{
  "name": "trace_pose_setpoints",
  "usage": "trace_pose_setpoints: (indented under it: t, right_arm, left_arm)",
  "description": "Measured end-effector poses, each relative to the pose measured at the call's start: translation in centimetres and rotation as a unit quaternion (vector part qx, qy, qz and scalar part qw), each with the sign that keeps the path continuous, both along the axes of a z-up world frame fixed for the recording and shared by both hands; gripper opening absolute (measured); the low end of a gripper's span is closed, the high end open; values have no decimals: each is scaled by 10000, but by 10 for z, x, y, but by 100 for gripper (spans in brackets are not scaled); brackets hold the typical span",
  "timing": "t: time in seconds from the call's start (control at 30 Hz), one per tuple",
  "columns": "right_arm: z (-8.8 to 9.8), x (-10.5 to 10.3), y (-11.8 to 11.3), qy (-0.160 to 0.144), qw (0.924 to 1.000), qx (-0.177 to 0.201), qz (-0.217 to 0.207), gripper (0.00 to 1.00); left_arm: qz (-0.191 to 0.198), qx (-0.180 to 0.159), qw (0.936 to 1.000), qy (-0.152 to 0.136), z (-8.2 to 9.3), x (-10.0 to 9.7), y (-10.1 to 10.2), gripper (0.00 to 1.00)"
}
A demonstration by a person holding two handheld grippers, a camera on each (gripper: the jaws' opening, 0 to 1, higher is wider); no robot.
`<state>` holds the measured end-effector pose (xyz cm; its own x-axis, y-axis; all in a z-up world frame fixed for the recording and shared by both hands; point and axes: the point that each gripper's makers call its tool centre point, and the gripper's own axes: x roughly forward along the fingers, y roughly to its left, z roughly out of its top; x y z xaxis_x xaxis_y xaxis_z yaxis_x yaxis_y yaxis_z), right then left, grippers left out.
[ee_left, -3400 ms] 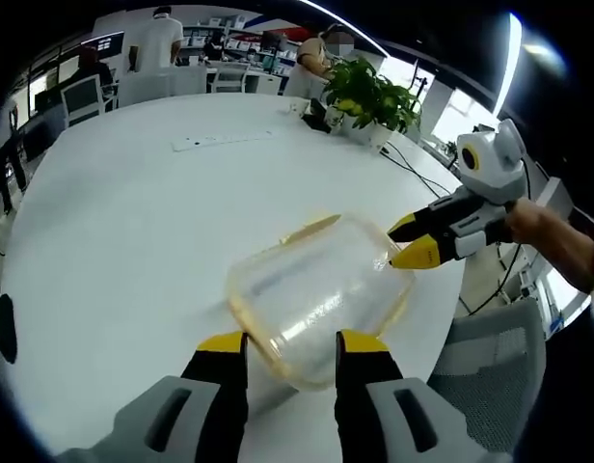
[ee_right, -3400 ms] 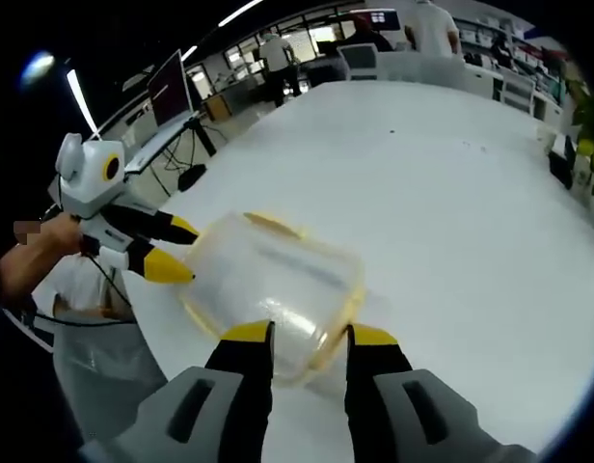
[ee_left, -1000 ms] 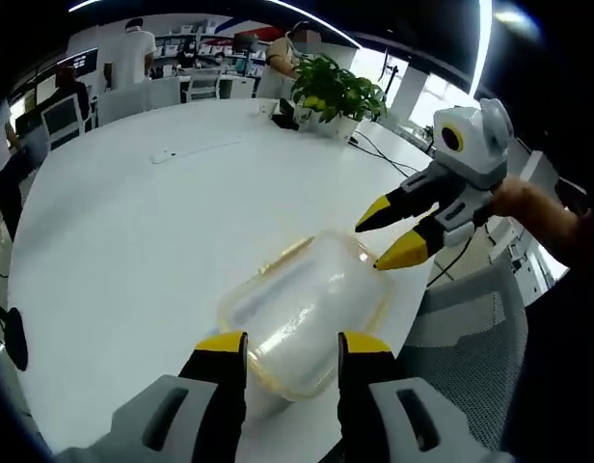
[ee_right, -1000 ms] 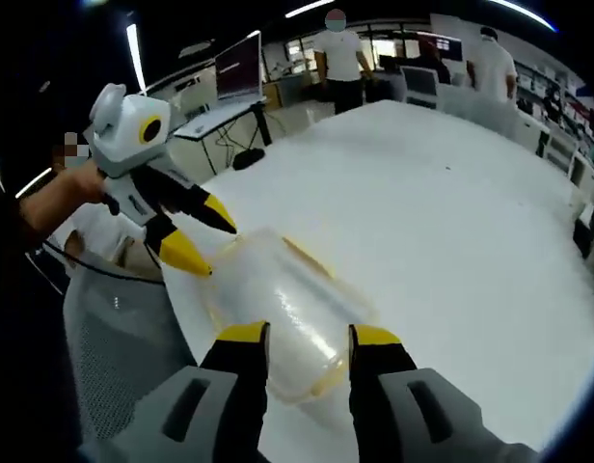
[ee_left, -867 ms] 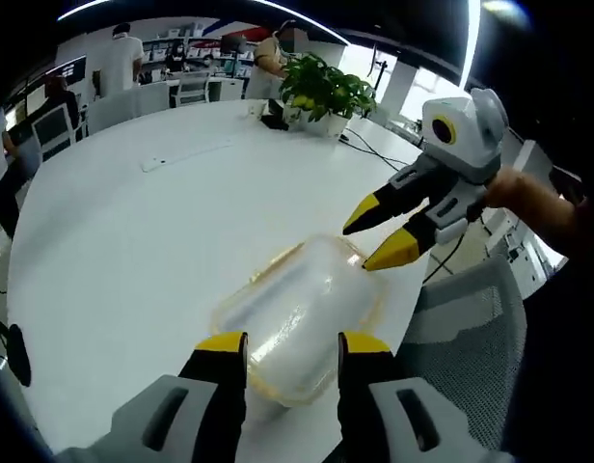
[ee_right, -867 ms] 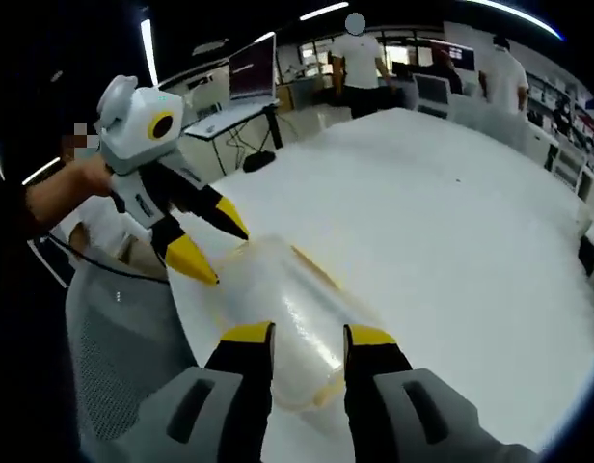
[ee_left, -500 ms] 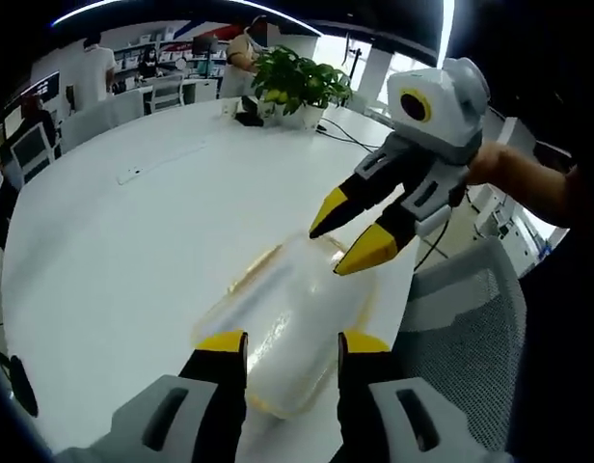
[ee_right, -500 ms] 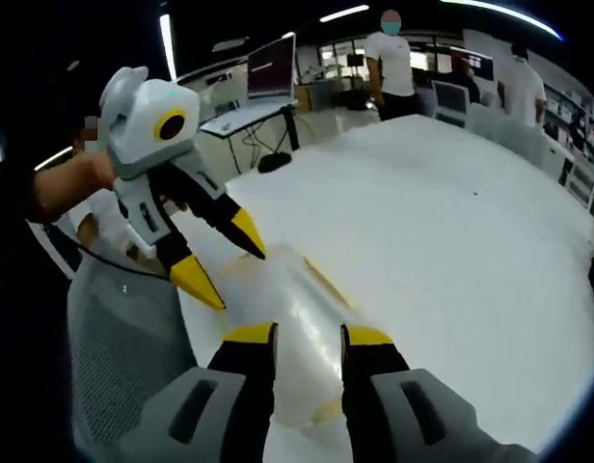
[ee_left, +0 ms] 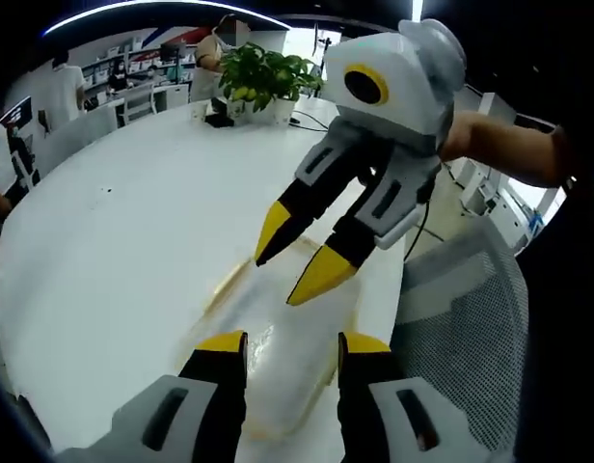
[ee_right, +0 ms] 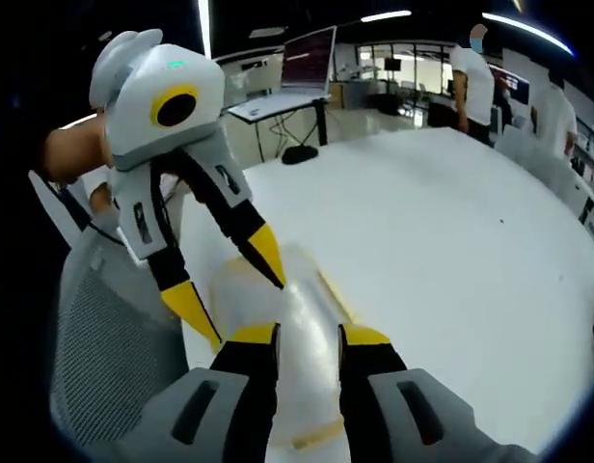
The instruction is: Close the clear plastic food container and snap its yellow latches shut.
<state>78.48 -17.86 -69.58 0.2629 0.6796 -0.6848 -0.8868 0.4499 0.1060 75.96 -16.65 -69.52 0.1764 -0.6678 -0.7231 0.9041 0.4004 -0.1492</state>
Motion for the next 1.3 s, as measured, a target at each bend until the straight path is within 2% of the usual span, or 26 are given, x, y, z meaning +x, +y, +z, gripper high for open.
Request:
trace_pose_setpoints:
  t: [0.23, 0.5, 0.7, 0.83, 0.87, 0.9, 1.0, 1.1, 1.2, 1.3]
  right_arm:
    - [-1, 4, 4, -146, 9991, -61, 391, 27]
    - [-5, 11, 7, -111, 9969, -155, 766, 33]
    - [-9, 16, 9, 47, 9944, -231, 1026, 35]
    - [-11, 16, 11, 332, 9915, -179, 1245, 37]
    - [-12, 16, 12, 357, 9908, -199, 1289, 37]
    - [-14, 17, 11, 396, 9897, -267, 1347, 37]
    - [-17, 17, 12, 488, 9874, -350, 1465, 37]
    - [-20, 15, 13, 677, 9832, -403, 1646, 37]
    - [-24, 16, 14, 730, 9801, -522, 1768, 37]
    - [-24, 16, 18, 867, 9785, -480, 1807, 36]
  left_arm:
    - [-218, 67, 9996, -161, -1, -8, -5, 31]
    - [-396, 93, 9986, -332, -4, -18, -5, 34]
    - [-563, 141, 9972, -463, -9, -24, -3, 37]
    - [-734, 268, 9952, -591, -15, -29, -2, 38]
    - [-839, 189, 9934, -765, -13, -27, -4, 38]
    - [-786, 245, 9942, -687, -14, -28, -2, 38]
    - [-851, 238, 9925, -846, -15, -26, -2, 37]
    - [-1115, 349, 9864, -1152, -16, -26, -2, 37]
    - [-1187, 404, 9837, -1285, -17, -26, -3, 37]
    - [-1245, 454, 9806, -1442, -18, -25, -5, 36]
